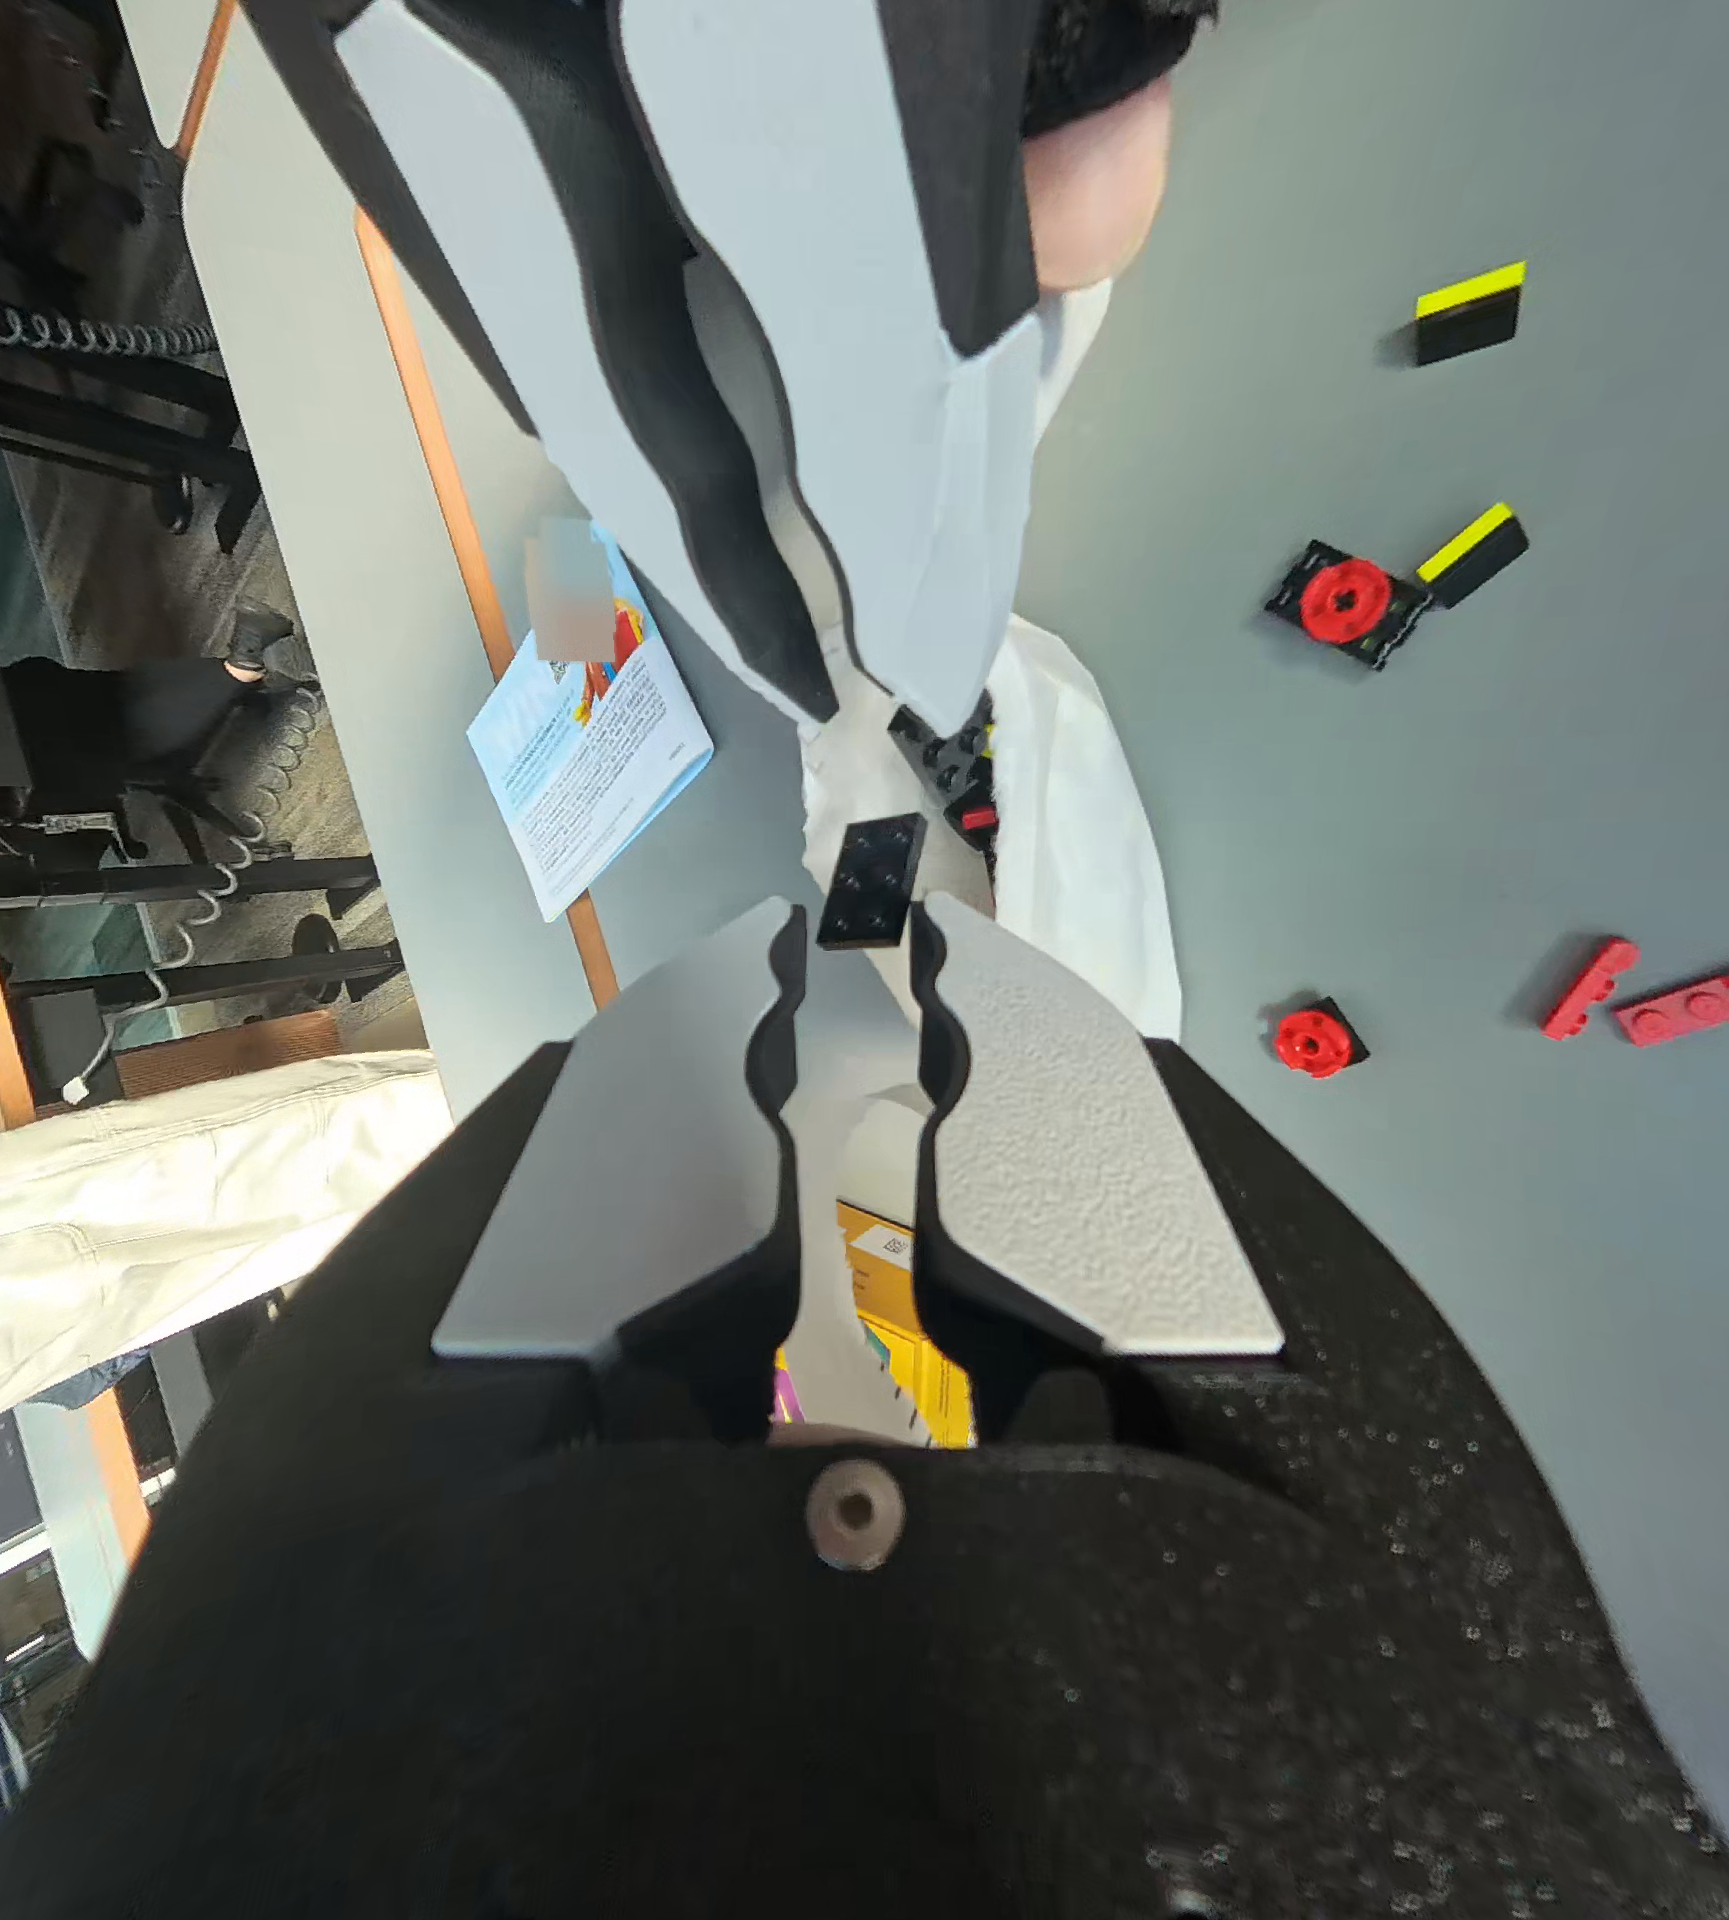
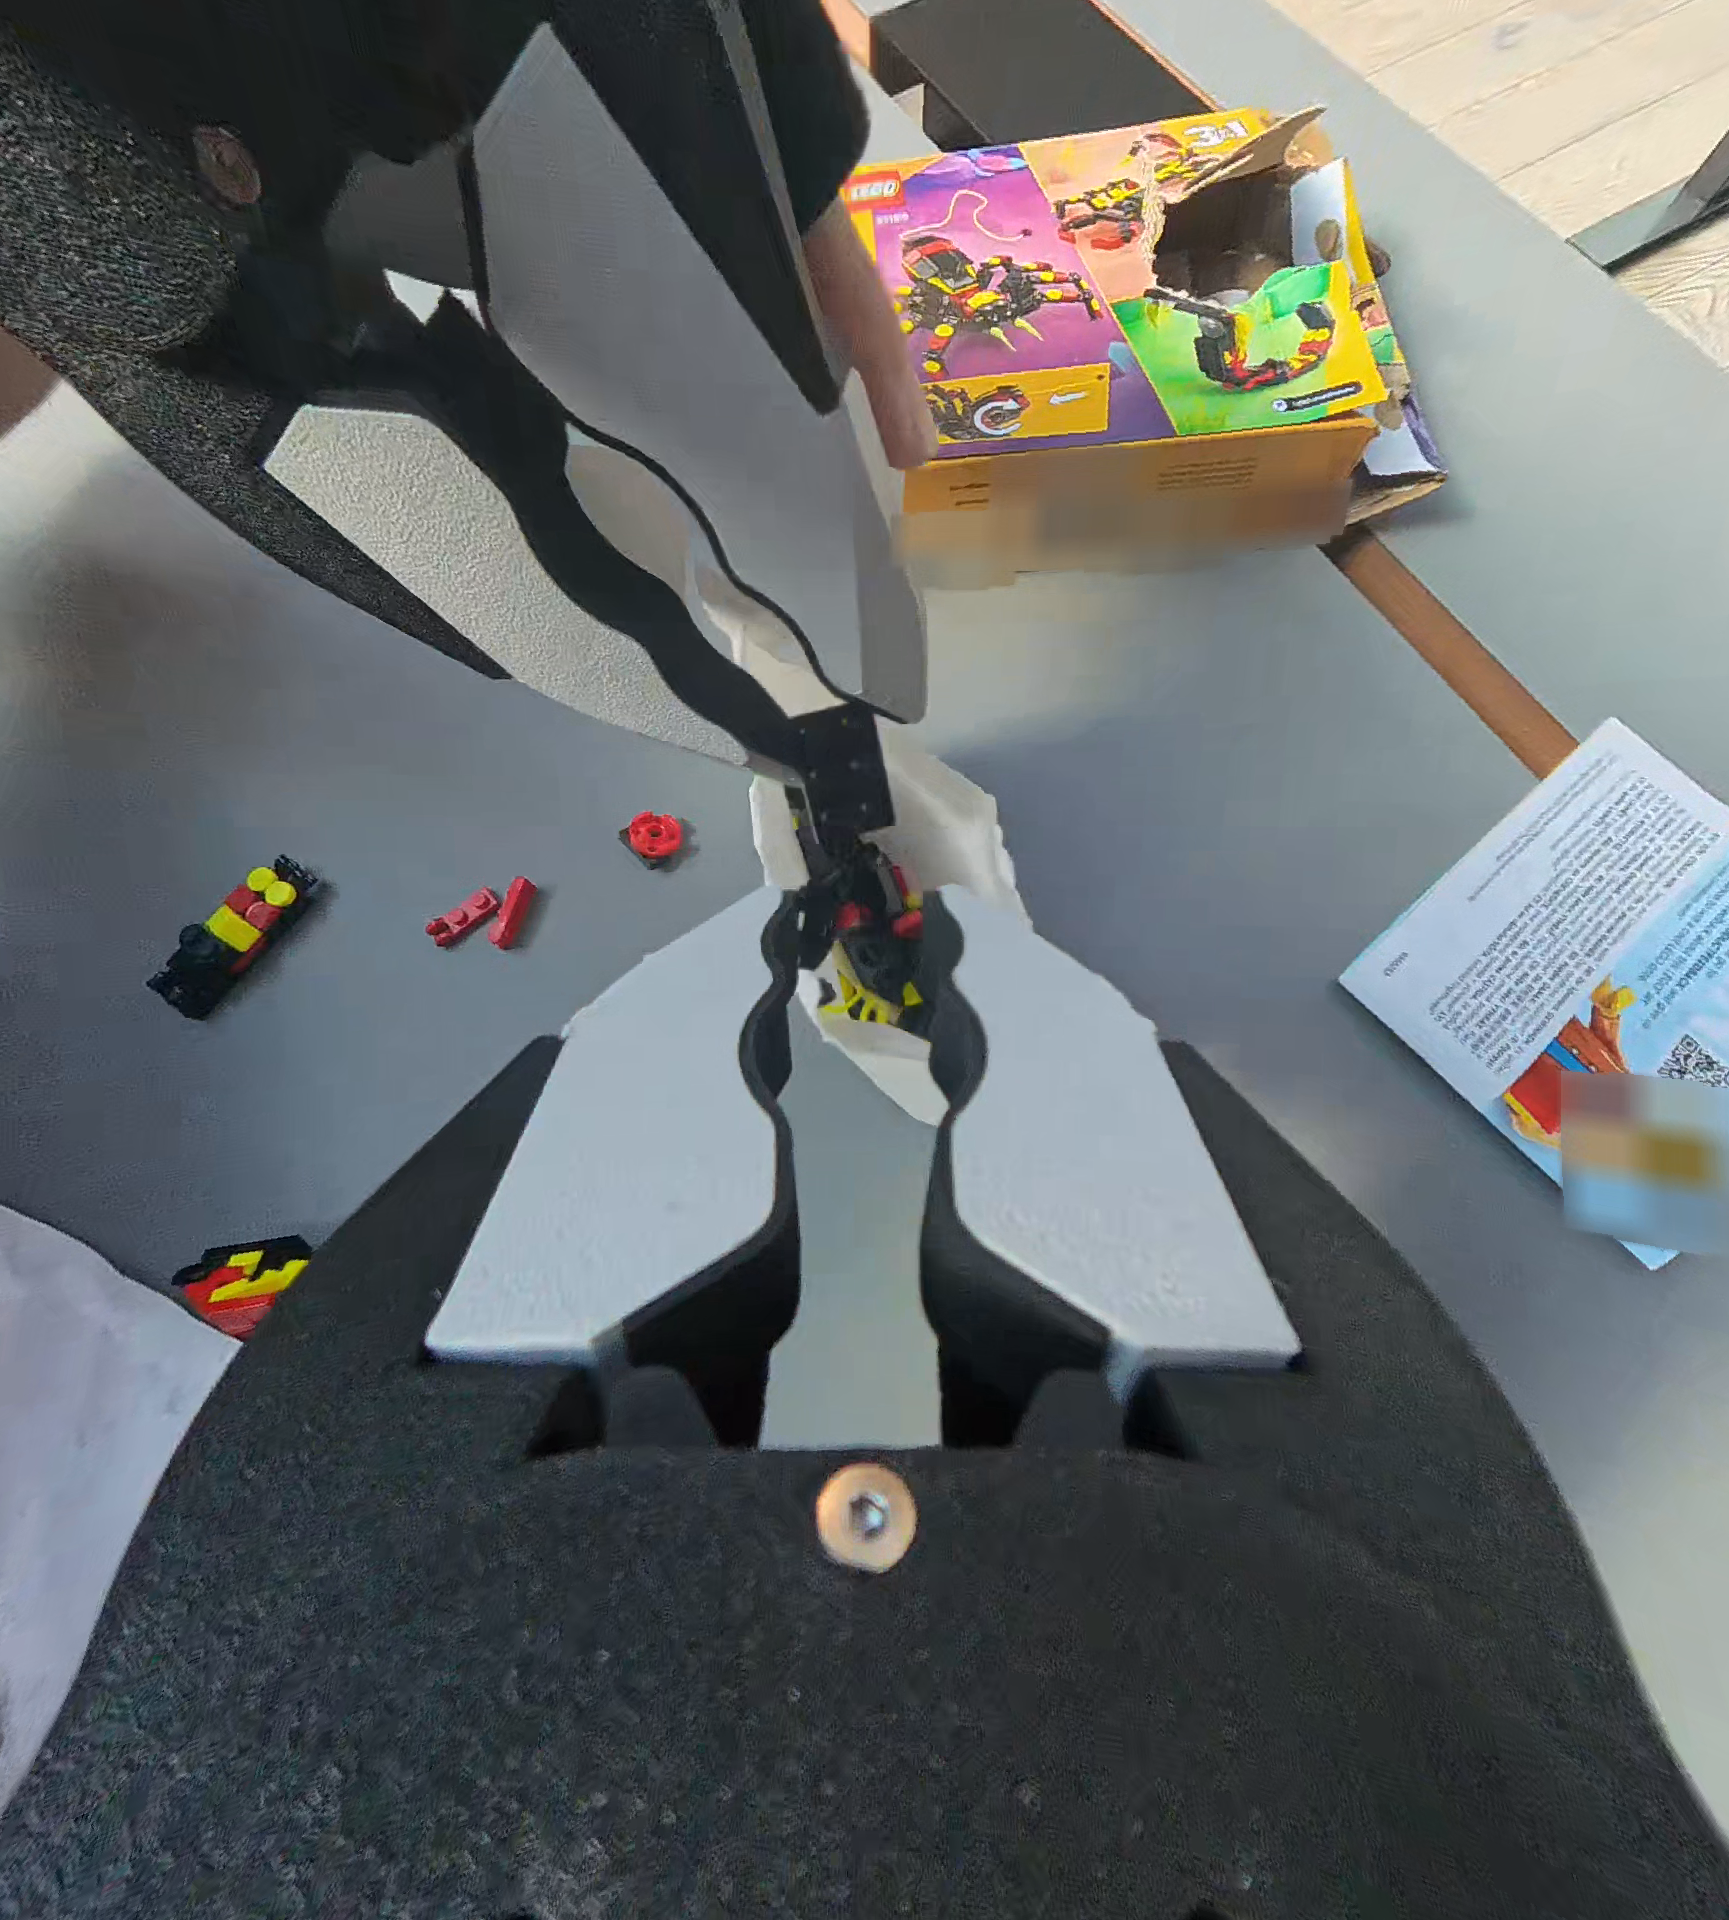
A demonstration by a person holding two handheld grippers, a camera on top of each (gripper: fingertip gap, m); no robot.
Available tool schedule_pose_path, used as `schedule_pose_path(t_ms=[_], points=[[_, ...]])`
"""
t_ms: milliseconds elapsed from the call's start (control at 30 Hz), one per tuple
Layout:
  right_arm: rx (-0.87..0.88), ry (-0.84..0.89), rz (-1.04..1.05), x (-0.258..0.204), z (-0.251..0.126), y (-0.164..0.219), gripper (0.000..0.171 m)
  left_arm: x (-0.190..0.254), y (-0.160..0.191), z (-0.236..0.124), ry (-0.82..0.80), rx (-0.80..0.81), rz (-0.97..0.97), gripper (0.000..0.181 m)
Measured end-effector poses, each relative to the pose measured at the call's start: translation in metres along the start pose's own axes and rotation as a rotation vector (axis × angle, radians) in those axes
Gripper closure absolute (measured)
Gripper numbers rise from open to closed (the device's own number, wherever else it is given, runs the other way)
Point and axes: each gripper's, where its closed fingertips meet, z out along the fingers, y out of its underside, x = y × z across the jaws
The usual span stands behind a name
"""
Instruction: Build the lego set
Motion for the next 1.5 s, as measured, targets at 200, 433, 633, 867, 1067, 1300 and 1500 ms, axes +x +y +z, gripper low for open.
schedule_pose_path(t_ms=[200,433,633,867,1067,1300,1500], points=[[0.055,0.034,0.012,0.008,-0.01,-0.008,0.147,-0.007,-0.001,0.001,-0.005,0.037,-0.042,0.152],[0.206,0.027,-0.045,-0.009,-0.041,-0.041,0.148,-0.006,0.013,-0.061,-0.176,0.149,-0.225,0.156],[0.114,0.043,-0.152,-0.054,-0.019,-0.003,0.151,0.094,0.051,-0.029,0.013,0.12,-0.378,0.157],[0.055,0.015,-0.107,-0.078,0.022,0.032,0.151,0.112,0.048,0.016,0.162,0.125,-0.303,0.155],[0.211,0.123,-0.157,-0.07,0.009,0.012,0.152,0.11,0.039,0.015,0.206,0.185,-0.344,0.174],[0.548,0.45,-0.593,-0.105,-0.033,-0.038,0.152,0.079,-0.041,-0.085,0.248,0.935,-0.732,0.175],[0.648,0.716,-0.848,-0.135,-0.046,-0.06,0.152,0.056,-0.06,-0.129,0.375,1.24,-1.026,0.175]])
